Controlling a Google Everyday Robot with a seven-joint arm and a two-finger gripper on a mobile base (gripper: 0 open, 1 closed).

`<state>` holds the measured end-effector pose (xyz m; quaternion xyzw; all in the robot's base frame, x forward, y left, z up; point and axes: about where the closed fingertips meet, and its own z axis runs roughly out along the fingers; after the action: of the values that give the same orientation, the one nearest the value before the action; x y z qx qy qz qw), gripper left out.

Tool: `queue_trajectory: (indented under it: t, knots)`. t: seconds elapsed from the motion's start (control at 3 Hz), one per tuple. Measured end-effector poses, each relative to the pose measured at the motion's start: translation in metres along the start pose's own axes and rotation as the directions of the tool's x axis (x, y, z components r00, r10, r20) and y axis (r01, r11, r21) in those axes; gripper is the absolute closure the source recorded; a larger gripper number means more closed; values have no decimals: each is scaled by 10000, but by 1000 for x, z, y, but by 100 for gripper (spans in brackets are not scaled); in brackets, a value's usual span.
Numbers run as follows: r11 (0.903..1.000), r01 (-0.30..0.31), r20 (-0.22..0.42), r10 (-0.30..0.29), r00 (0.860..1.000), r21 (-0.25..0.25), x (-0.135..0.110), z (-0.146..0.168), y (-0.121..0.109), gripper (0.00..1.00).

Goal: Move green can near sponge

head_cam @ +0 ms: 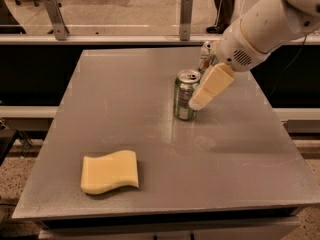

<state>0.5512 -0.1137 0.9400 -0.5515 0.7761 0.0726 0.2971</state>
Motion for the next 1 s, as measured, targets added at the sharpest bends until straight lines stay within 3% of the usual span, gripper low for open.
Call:
queue_trajectory:
  t: [0.67,1.0]
  knots:
    - [9993,124,99,-121,9999,-343,-8,36,4,0]
    - [9980,177,102,-171,9998,-604,-8,45,5,15]
